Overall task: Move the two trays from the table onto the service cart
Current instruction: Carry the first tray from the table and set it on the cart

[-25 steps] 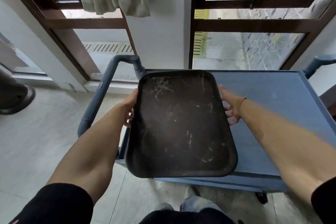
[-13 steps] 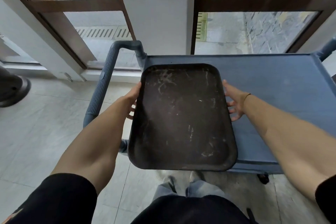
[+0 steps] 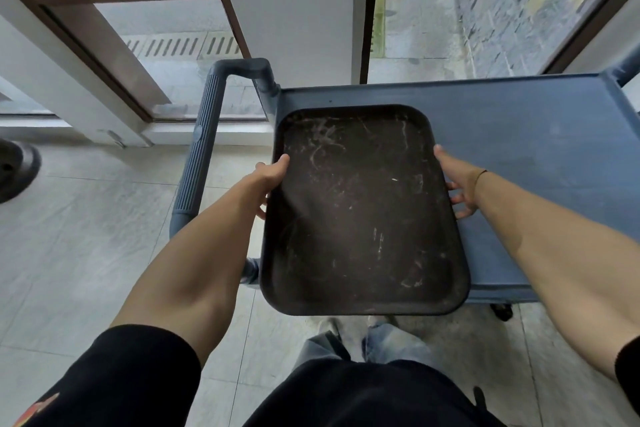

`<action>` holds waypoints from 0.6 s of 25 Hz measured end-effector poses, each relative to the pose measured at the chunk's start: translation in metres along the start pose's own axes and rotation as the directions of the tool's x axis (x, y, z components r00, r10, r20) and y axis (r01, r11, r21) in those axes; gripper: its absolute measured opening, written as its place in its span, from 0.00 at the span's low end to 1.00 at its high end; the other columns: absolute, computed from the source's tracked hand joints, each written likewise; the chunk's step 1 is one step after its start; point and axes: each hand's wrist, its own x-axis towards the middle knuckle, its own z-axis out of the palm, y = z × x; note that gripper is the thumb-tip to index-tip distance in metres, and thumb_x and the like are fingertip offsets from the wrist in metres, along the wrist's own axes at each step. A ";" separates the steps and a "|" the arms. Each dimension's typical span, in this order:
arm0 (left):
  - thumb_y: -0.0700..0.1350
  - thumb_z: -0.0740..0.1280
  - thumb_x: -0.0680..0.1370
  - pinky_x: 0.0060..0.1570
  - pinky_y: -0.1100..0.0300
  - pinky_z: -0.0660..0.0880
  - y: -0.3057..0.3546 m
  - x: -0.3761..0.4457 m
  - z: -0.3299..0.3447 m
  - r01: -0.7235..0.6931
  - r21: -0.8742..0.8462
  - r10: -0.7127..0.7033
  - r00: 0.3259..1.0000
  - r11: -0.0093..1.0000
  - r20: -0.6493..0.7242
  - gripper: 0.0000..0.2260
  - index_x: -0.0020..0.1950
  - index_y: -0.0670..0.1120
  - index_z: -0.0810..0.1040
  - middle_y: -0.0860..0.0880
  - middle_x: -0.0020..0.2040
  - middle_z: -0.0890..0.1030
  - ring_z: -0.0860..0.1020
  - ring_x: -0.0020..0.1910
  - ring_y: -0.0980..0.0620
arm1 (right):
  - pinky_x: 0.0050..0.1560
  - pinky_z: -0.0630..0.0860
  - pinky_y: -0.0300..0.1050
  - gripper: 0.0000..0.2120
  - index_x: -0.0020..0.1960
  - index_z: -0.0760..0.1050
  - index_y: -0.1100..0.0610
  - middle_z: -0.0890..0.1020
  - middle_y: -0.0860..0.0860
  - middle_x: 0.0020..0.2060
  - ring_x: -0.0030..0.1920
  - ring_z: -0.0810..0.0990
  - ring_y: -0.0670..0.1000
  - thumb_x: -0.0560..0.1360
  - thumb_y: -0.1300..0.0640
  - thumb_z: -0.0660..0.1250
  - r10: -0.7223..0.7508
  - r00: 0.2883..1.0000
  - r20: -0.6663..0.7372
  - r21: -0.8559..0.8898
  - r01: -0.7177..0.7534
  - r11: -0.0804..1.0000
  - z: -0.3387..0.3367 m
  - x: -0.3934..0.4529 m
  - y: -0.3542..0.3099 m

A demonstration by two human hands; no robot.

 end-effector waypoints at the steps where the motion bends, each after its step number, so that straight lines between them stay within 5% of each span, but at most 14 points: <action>1: 0.67 0.53 0.79 0.52 0.36 0.78 -0.001 0.001 0.000 -0.003 0.010 0.003 1.000 1.000 -0.017 0.35 0.79 0.46 0.54 0.39 0.72 0.67 0.76 0.59 0.36 | 0.36 0.70 0.51 0.35 0.49 0.77 0.50 0.79 0.49 0.45 0.45 0.78 0.53 0.69 0.22 0.50 0.000 1.000 0.000 -0.004 0.000 1.000 0.001 0.001 -0.001; 4: 0.66 0.52 0.80 0.53 0.37 0.79 -0.007 0.008 -0.003 -0.023 0.005 0.023 1.000 1.000 0.004 0.34 0.78 0.46 0.54 0.39 0.67 0.71 0.77 0.57 0.37 | 0.37 0.70 0.52 0.36 0.54 0.77 0.49 0.80 0.50 0.49 0.47 0.78 0.54 0.70 0.22 0.49 0.003 1.000 -0.009 -0.013 -0.003 1.000 0.002 0.002 -0.003; 8: 0.66 0.48 0.81 0.55 0.41 0.77 -0.007 0.013 -0.006 -0.053 0.076 0.053 0.999 0.996 -0.002 0.33 0.75 0.43 0.63 0.38 0.61 0.75 0.77 0.56 0.39 | 0.50 0.74 0.56 0.40 0.69 0.72 0.54 0.79 0.54 0.60 0.57 0.78 0.58 0.74 0.25 0.47 0.008 0.999 -0.033 -0.032 -0.009 0.999 0.007 -0.001 -0.006; 11: 0.67 0.46 0.81 0.52 0.45 0.74 -0.006 0.015 -0.008 -0.060 0.126 0.064 0.997 0.990 -0.031 0.34 0.75 0.43 0.65 0.40 0.59 0.73 0.74 0.55 0.41 | 0.69 0.66 0.59 0.38 0.75 0.64 0.60 0.70 0.58 0.73 0.71 0.69 0.61 0.79 0.32 0.48 -0.070 0.993 -0.091 -0.016 0.069 0.997 0.015 0.001 -0.009; 15: 0.65 0.47 0.82 0.55 0.46 0.72 -0.009 0.019 -0.007 -0.085 0.143 0.096 0.992 0.986 -0.076 0.33 0.75 0.40 0.65 0.40 0.62 0.73 0.74 0.56 0.40 | 0.74 0.60 0.57 0.37 0.77 0.59 0.64 0.64 0.61 0.76 0.74 0.63 0.62 0.81 0.36 0.47 -0.166 0.973 -0.162 -0.130 0.145 0.981 0.021 0.007 -0.004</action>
